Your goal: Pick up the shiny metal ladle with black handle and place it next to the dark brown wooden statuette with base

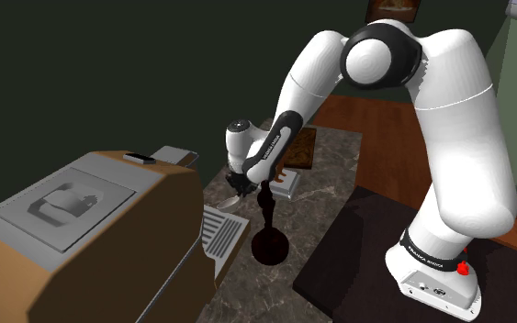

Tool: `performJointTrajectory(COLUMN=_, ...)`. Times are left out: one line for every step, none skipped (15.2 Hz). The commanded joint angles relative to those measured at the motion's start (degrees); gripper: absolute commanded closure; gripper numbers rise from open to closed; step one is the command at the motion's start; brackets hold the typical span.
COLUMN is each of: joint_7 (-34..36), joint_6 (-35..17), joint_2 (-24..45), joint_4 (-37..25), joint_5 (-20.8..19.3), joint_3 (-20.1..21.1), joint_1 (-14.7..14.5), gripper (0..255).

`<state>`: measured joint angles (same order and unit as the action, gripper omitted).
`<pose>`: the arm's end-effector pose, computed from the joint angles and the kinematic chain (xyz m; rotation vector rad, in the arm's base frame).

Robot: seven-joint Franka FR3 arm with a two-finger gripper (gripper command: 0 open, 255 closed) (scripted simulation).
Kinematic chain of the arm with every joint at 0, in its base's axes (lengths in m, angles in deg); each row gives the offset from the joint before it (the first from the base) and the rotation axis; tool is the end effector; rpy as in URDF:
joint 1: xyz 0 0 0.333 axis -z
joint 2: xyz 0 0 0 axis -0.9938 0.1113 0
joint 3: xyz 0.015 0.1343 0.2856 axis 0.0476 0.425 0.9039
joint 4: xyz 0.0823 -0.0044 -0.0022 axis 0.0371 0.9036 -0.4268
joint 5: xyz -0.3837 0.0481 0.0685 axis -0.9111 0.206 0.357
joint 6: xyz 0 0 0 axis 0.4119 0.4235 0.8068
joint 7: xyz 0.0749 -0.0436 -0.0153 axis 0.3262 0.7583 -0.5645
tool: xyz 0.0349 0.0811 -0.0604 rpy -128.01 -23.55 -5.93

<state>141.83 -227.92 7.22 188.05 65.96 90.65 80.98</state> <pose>0.5823 0.0860 0.1570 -2.4613 1.9063 -0.2434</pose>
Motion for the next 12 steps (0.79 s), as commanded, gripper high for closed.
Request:
performJointTrajectory(joint_7=0.29, joint_6=-0.62, joint_2=1.2, joint_4=0.04, joint_5=-0.32, joint_3=-0.35, joint_1=-0.23, gripper=255)
performJointTrajectory(joint_7=0.29, joint_6=-0.62, joint_2=1.21, joint_4=0.03, joint_5=-0.31, joint_3=-0.35, joint_1=-0.22, gripper=255)
performJointTrajectory(joint_7=0.29, joint_6=-0.62, joint_2=1.21, joint_4=0.03, joint_5=-0.31, joint_3=-0.35, joint_1=-0.23, gripper=255)
performJointTrajectory(joint_7=0.29, joint_6=-0.62, joint_2=1.21, joint_4=0.02, joint_5=-0.31, joint_3=-0.36, joint_1=-0.23, gripper=255)
performJointTrajectory(joint_7=0.29, joint_6=-0.62, joint_2=1.21, joint_4=0.02, joint_5=-0.3, joint_3=-0.36, joint_1=-0.23, gripper=255)
performJointTrajectory(joint_7=0.29, joint_6=-0.62, joint_2=1.21, joint_4=0.02, joint_5=-0.3, joint_3=-0.36, joint_1=-0.23, gripper=255)
performJointTrajectory(joint_7=0.28, joint_6=-0.62, joint_2=1.21, joint_4=0.02, joint_5=-0.3, joint_3=-0.36, joint_1=-0.23, gripper=255)
performJointTrajectory(joint_7=0.28, joint_6=-0.62, joint_2=1.21, joint_4=0.02, joint_5=-0.3, joint_3=-0.36, joint_1=-0.23, gripper=255)
performJointTrajectory(joint_7=0.47, joint_6=-0.63, joint_2=1.06, joint_4=0.2, joint_5=-0.33, joint_3=-0.37, joint_1=-0.39, gripper=0)
performJointTrajectory(joint_7=0.37, joint_6=-0.72, joint_2=0.92, joint_4=0.42, joint_5=-0.34, joint_3=-0.38, joint_1=-0.28, gripper=0)
performJointTrajectory(joint_7=0.44, joint_6=-0.75, joint_2=0.96, joint_4=0.41, joint_5=-0.36, joint_3=-0.4, joint_1=-0.34, gripper=0)
performJointTrajectory(joint_7=0.45, joint_6=-0.79, joint_2=1.0, joint_4=0.41, joint_5=-0.37, joint_3=-0.41, joint_1=-0.34, gripper=0)
